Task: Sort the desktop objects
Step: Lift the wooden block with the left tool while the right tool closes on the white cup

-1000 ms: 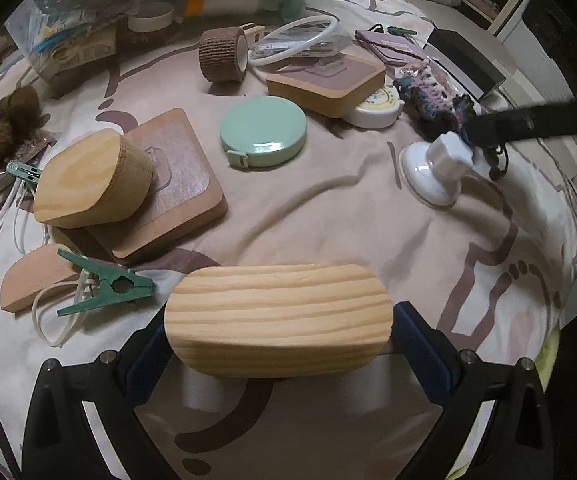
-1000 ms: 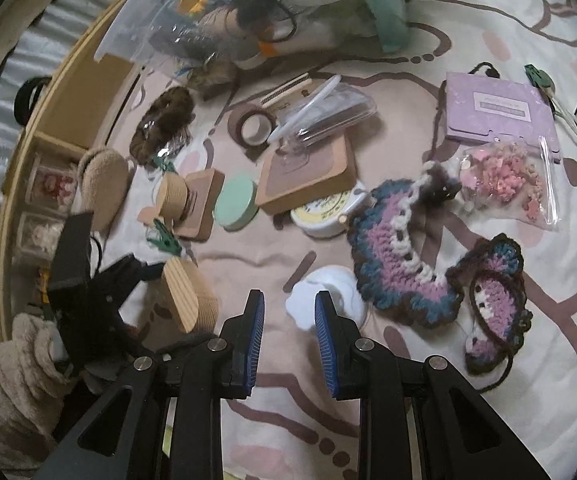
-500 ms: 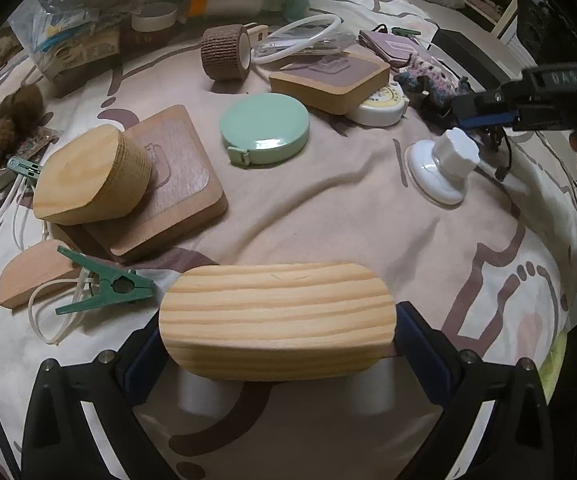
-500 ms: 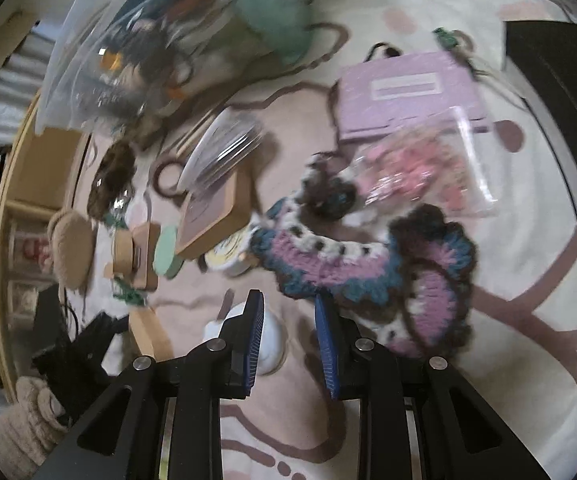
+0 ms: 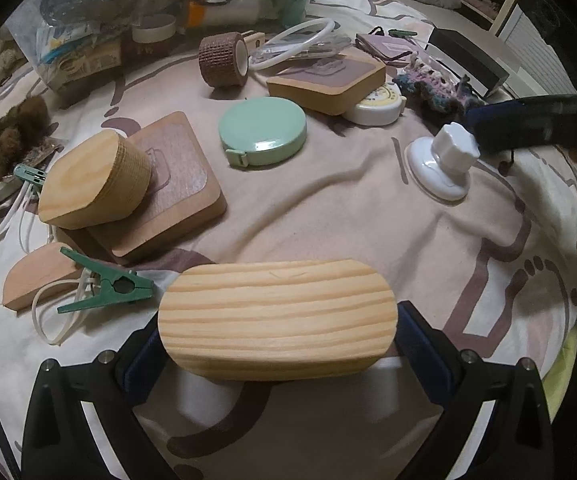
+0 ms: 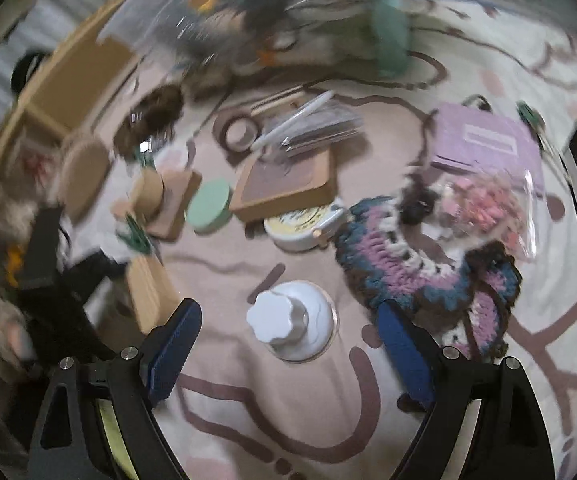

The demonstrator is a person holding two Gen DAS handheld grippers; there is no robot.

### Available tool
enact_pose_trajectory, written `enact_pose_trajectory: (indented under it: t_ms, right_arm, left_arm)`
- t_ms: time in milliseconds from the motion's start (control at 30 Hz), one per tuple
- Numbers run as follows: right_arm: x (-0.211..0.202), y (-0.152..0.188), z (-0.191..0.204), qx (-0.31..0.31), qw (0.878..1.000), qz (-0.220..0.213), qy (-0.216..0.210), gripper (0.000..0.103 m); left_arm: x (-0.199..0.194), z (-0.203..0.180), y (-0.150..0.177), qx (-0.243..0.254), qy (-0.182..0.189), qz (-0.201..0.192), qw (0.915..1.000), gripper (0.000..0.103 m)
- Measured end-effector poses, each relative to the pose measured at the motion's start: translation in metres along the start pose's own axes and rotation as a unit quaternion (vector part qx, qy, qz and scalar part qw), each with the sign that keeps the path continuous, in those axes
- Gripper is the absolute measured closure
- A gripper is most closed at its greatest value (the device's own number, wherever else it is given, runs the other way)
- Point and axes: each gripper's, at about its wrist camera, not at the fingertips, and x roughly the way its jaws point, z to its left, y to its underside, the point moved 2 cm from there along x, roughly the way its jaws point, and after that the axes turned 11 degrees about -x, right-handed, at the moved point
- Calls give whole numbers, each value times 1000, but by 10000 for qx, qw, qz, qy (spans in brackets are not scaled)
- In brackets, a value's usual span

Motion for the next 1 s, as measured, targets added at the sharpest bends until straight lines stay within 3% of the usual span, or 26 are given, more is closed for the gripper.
enact_pose_trajectory:
  t_ms: [267,400,467,800,1000]
  right_arm:
    - [30,20,13,-823,9943,48,670,13]
    - [38,26,22,-1328,9867,83,933,0]
    - [42,28,24,-1454,9836,145,1055,0]
    - [38,32,19,-1457,9841,97,1010,0]
    - [40,31,23,-1466,9839,98,1019,0]
  left_arm:
    - [-4,2,3,28,16,-61,10000,0]
    - [-4,3,3,55,4,-53,10000,0]
    - [-3,-5,1,93,-15,-12,10000,0]
    - [0,-4,-14,-357,420,69,9985,0]
    - [-2,-6,-17,-417,334,52,9986,5]
